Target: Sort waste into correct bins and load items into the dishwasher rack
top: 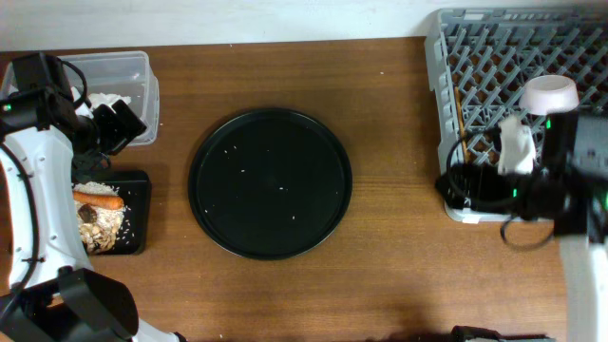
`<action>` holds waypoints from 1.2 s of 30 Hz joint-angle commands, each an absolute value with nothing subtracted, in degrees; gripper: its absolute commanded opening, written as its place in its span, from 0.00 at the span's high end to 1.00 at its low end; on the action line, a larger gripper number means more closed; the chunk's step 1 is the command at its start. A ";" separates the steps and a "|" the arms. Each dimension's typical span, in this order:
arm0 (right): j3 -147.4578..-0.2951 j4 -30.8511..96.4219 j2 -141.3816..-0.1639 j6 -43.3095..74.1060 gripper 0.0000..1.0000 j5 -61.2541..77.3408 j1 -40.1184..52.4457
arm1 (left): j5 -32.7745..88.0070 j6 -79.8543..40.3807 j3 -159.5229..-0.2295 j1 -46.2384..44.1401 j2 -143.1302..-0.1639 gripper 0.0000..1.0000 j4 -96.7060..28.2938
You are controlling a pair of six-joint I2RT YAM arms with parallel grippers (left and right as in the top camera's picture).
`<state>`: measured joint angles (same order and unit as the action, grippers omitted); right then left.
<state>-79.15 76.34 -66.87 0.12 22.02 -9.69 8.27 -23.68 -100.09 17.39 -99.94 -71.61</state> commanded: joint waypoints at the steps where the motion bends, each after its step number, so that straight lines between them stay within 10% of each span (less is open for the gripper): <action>1: -70.41 71.88 -59.24 2.04 0.02 21.78 -9.43 | 8.05 -24.40 -100.29 17.43 -98.43 0.01 -71.64; 36: -57.91 60.97 -77.54 2.24 0.02 17.82 -9.65 | 8.05 -24.40 -100.29 17.43 -98.43 0.01 -71.64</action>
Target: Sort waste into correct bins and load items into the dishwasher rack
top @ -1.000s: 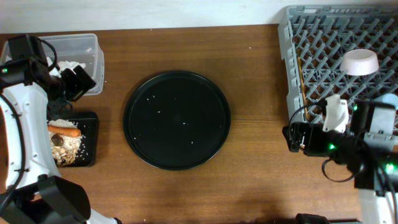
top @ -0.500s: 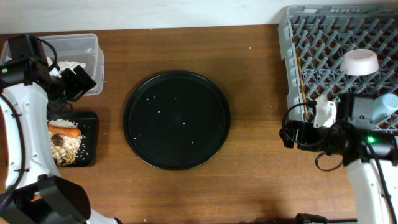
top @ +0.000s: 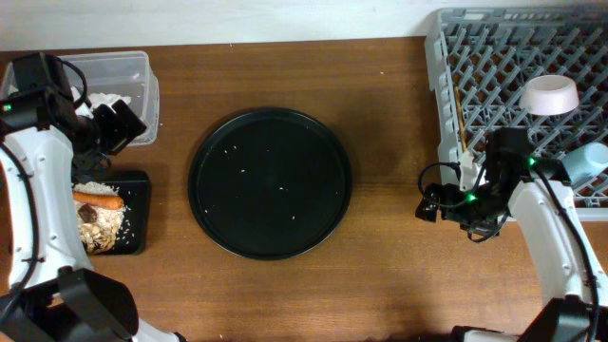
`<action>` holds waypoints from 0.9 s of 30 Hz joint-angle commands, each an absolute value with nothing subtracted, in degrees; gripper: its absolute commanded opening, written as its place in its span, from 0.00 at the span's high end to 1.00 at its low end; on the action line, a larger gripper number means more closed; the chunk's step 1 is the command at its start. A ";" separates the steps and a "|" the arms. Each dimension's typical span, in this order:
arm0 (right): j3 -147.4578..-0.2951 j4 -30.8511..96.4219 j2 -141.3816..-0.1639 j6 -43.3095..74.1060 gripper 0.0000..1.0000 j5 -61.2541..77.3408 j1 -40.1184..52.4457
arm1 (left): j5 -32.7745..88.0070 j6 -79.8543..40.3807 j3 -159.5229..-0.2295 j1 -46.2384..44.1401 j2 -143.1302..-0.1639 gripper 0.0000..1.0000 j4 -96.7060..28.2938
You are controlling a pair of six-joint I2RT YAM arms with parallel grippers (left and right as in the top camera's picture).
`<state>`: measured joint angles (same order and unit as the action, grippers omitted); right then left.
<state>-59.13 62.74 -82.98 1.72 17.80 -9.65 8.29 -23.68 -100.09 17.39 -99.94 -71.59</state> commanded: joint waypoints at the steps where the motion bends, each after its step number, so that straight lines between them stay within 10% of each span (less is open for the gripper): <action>1: -56.99 59.35 -75.00 2.22 0.02 18.37 -9.65 | 8.05 -24.40 -100.29 17.43 -98.43 0.01 -71.64; 27: -11.03 8.16 -5.91 -2.98 0.02 24.27 -3.01 | 8.05 -24.40 -100.29 17.43 -98.43 0.01 -71.64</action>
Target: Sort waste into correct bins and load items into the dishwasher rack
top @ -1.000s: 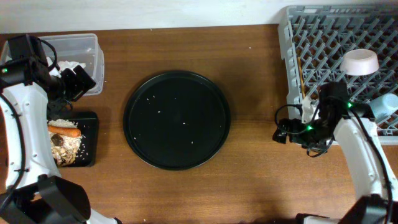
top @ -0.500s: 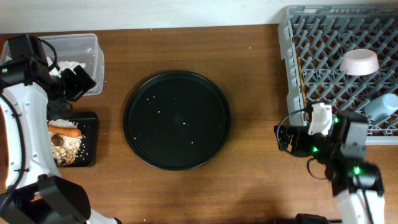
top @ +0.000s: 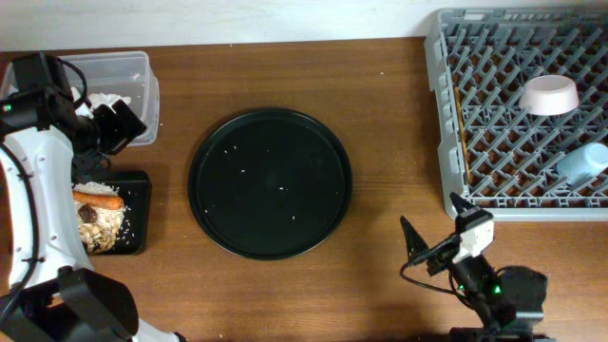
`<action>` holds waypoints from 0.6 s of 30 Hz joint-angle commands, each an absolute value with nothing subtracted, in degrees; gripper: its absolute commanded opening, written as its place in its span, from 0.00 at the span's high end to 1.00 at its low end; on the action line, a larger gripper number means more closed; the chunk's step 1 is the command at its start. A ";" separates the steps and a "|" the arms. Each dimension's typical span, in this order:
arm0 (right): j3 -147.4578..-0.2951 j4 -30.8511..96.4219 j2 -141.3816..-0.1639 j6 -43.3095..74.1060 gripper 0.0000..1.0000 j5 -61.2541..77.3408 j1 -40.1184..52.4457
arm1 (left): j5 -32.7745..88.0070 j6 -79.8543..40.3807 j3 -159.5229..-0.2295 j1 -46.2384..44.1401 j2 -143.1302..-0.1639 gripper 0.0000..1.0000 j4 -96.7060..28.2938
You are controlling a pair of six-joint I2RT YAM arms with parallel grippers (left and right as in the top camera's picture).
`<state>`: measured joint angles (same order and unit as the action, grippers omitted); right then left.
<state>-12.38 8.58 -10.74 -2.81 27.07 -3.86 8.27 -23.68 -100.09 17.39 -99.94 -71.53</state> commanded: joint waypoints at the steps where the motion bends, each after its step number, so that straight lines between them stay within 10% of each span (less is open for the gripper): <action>1: -10.96 8.21 -4.67 -2.96 0.02 23.62 -3.01 | 8.05 -24.40 -100.29 17.43 -98.43 0.01 -71.64; 18: -2.35 -3.14 -0.19 -2.92 0.02 17.34 -3.01 | 8.05 -24.40 -100.29 17.43 -98.43 0.01 -71.64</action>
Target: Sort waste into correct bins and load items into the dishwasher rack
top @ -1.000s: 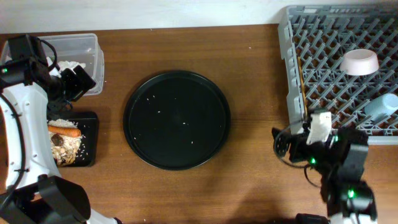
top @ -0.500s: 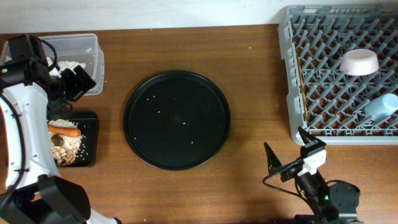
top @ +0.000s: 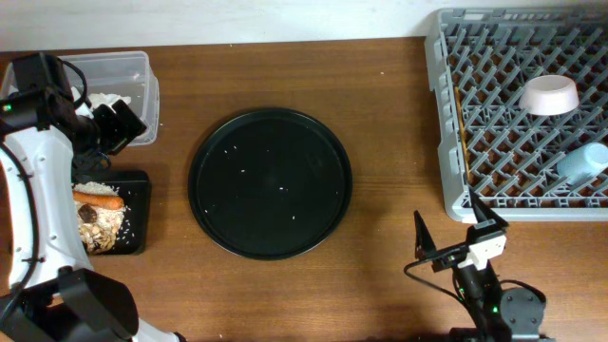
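The black round plate (top: 270,182) lies mid-table with only a few rice grains on it. At the right, the grey dishwasher rack (top: 456,57) holds a white bowl (top: 549,94), a pale blue cup (top: 581,161) on its side, and a thin wooden stick (top: 461,123). My right gripper (top: 446,220) is open and empty near the table's front edge, just below the rack's front left corner. My left gripper (top: 118,123) hangs open and empty at the front right corner of the clear bin (top: 133,66).
The clear bin at the far left holds white paper scraps. In front of it, a black tray (top: 138,190) holds a carrot, rice and other food scraps. My left arm stands over both.
My right arm has drawn a little further back toward the front edge, and its open gripper has shifted slightly right. The left arm, plate and rack contents have not changed.
My right arm first reached over the rack's front part, covering that area. Then its gripper was off the rack's front left corner, and the blue cup showed lying in the rack. After that it was back at the front edge, open, where it remains. The left arm stayed still.
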`<action>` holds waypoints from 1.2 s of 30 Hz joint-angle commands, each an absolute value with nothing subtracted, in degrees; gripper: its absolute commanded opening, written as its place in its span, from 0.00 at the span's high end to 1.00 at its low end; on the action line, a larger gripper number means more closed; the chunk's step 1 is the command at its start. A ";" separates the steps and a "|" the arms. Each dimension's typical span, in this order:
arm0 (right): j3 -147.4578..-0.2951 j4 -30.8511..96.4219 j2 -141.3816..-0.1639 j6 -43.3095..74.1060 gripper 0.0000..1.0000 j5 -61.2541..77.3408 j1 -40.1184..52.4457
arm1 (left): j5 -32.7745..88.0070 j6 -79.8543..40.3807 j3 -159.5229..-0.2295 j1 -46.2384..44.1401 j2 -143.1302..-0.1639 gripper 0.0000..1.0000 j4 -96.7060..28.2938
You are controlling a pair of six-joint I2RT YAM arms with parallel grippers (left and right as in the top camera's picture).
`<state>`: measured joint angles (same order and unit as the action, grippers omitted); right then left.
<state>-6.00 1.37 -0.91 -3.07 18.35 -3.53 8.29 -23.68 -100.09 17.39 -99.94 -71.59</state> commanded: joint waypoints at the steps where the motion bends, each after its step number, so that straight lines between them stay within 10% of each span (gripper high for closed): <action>1: -1.02 -5.21 -0.19 -2.57 0.02 17.30 -3.01 | 8.08 -24.40 -100.29 17.43 -98.43 0.01 -71.64; 36: -0.32 4.14 -0.19 -2.72 0.02 4.25 -2.96 | 8.05 -24.40 -100.29 17.43 -98.43 0.01 -71.64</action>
<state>-0.60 3.73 -0.80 -3.03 5.34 -3.46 8.29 -23.68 -100.09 17.39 -99.94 -71.59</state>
